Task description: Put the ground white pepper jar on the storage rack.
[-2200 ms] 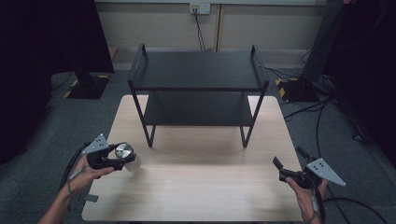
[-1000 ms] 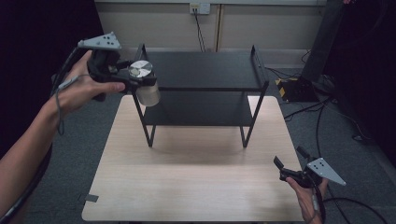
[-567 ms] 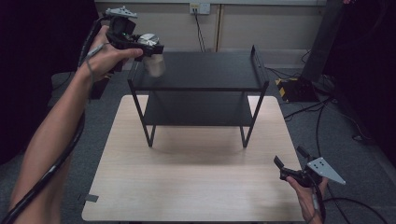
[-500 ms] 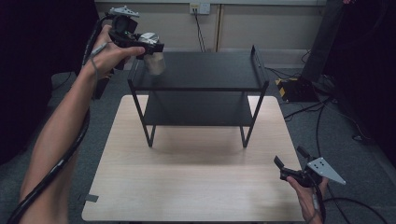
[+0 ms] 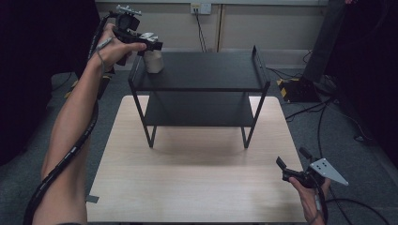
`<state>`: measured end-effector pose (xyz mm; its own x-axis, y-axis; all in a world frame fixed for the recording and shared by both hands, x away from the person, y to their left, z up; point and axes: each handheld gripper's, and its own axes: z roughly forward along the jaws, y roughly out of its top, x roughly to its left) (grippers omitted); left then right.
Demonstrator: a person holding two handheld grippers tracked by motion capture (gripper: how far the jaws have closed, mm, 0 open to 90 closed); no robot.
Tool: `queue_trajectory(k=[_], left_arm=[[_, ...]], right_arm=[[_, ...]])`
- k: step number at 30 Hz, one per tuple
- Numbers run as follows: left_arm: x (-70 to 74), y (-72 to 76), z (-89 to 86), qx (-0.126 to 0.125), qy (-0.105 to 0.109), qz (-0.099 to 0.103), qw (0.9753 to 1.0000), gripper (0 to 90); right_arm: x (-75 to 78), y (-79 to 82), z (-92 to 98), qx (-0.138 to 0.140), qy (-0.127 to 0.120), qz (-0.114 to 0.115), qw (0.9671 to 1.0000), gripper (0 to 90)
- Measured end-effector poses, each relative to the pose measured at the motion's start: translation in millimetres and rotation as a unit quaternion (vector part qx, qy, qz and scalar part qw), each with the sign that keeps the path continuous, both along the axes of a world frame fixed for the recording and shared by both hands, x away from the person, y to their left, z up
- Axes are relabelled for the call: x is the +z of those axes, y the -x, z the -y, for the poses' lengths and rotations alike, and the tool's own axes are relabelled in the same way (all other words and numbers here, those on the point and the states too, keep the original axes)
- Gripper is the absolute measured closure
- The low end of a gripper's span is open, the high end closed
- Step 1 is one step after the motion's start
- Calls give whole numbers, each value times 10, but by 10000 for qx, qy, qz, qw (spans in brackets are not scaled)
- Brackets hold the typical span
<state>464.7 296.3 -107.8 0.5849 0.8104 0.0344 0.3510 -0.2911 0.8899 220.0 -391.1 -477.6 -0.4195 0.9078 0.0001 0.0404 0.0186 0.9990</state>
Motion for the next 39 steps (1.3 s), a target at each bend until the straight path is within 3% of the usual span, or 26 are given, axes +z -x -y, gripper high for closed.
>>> queue_trajectory(k=[3, 4, 6, 7, 9, 12, 18, 25, 33, 39], left_arm=[[-42, -17, 6, 37, 61, 38, 10000, 329], [-89, 1, 18, 168, 180, 157, 9996, 312], [-100, 2, -4, 164, 308, 170, 9992, 265], [-98, 14, -12, 177, 370, 207, 9989, 196], [-59, 60, -2, 219, 332, 308, 9987, 152], [-14, 172, -52, 179, 409, 545, 9975, 139], [119, 443, -202, -196, 490, 587, 9969, 63], [107, 826, -312, -592, 376, 748, 9947, 61], [-95, 1307, -506, -683, 269, 890, 9933, 61], [-379, 1591, -671, -754, 400, 854, 9927, 60]], right_arm=[[-1, 2, -4, 5, -10, 1, 10000, 0], [-2, 4, -3, 4, -8, 10, 10000, 0], [-4, 5, -1, 0, -10, 17, 10000, 0], [-5, 9, 0, -12, -26, 8, 10000, 0], [-9, 11, 7, -20, -33, 14, 10000, 0], [-10, 9, 10, -25, -41, 8, 10000, 0], [0, 12, -6, -1, -23, 5, 10000, 0], [6, 20, -23, -10, -10, 9, 10000, 0], [17, 30, -39, -33, 17, -13, 10000, 0], [20, 29, -47, -33, 16, -44, 10000, 0]])
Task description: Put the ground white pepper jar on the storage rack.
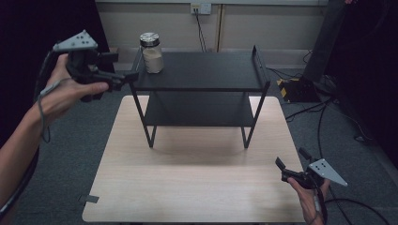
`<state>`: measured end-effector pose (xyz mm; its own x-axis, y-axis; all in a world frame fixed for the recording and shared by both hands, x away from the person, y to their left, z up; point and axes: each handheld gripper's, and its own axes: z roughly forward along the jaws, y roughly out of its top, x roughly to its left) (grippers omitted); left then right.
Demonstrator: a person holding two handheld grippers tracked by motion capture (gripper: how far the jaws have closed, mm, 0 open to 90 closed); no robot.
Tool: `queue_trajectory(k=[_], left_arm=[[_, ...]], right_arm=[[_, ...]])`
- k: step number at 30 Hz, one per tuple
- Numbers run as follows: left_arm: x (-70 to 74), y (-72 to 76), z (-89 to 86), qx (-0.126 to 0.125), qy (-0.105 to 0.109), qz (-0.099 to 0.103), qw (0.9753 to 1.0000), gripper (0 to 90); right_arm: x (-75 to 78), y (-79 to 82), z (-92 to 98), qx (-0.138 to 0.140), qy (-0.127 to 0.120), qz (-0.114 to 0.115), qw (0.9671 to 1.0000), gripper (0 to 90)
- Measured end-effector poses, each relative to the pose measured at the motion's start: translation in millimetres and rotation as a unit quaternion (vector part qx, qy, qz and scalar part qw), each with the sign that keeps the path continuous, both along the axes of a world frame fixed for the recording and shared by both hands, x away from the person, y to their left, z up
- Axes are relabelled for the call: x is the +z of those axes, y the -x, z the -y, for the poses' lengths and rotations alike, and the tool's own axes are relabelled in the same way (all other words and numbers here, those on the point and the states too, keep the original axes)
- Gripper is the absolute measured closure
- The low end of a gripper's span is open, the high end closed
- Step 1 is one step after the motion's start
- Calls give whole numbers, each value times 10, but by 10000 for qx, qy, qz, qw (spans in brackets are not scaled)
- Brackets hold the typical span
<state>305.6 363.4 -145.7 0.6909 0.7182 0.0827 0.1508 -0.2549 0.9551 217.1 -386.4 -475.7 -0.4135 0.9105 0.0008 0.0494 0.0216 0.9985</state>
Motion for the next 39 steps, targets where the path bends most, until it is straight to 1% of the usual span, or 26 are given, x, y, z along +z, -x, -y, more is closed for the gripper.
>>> queue_trajectory(k=[2, 4, 5, 7, 9, 15, 19, 21, 23, 31, 39], left_arm=[[-78, 79, -19, 6, -98, 14, 10000, 59], [-144, 132, -54, -28, -101, -27, 9999, 58], [-165, 161, -54, -6, -160, -25, 9999, 58], [-201, 188, -72, -46, -206, -42, 9998, 58], [-228, 219, -68, 11, -267, 9, 9996, 58], [-269, 201, -90, 5, -246, -32, 9997, 58], [-279, 179, -77, 19, -316, -56, 9995, 58], [-296, 163, -84, 26, -245, -86, 9997, 58], [-294, 154, -74, 43, -296, -64, 9995, 57], [-276, 111, -50, 20, -305, -87, 9995, 57], [-265, 115, -55, 4, -302, -66, 9995, 58]], right_arm=[[-2, -1, -5, -3, 12, 15, 10000, 0], [0, -2, -6, 16, 5, 5, 10000, 0], [1, -2, -10, 16, -12, -16, 10000, 0], [0, -2, -15, 20, -25, -27, 10000, 0], [2, 0, -19, 13, -27, -24, 10000, 0], [1, 18, -24, -26, -42, -12, 10000, 0], [7, 19, -30, -27, -42, -6, 10000, 0], [4, 16, -33, -17, -30, -8, 10000, 0], [4, 14, -33, -11, -37, -27, 10000, 0], [1, 15, -29, -22, -41, -10, 10000, 0], [3, 23, -28, -33, -46, -6, 10000, 0]])
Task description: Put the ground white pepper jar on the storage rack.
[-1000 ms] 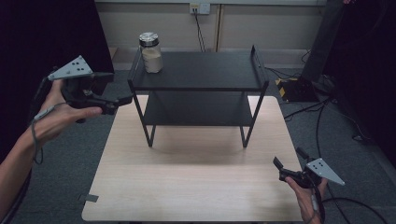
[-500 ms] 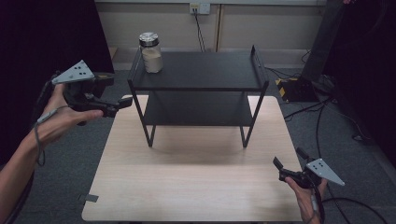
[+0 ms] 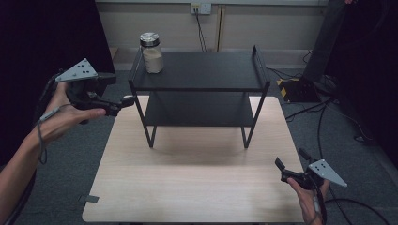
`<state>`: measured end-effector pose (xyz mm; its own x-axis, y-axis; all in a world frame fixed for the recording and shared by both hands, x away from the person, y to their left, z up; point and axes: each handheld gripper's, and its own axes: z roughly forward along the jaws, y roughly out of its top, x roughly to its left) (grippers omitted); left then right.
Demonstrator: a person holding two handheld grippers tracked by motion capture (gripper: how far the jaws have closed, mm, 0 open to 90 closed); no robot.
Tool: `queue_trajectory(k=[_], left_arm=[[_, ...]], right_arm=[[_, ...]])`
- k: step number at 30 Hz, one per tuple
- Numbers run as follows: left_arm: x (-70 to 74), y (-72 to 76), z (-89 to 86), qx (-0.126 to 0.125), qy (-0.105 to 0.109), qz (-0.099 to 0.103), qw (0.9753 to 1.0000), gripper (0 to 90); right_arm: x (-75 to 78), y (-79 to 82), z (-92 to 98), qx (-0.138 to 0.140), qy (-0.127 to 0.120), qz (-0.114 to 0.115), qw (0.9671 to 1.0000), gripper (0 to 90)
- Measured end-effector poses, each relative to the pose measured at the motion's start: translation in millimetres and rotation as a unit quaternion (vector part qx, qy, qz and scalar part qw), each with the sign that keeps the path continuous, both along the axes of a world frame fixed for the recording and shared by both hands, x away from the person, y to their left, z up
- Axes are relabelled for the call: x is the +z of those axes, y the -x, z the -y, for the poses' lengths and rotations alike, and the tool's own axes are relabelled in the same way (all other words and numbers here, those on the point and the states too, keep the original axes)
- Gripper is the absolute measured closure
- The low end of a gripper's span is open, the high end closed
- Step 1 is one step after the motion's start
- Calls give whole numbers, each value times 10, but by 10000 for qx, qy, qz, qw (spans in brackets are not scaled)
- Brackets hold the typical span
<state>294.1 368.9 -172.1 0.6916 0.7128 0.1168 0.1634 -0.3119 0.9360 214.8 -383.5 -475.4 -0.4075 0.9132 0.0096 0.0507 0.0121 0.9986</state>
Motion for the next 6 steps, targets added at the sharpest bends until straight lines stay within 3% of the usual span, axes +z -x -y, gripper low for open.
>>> queue_trajectory(k=[6], left_arm=[[-28, 8, -29, 26, 20, 2, 10000, 57]], right_arm=[[-1, -6, -1, 0, 6, 2, 10000, 0]])
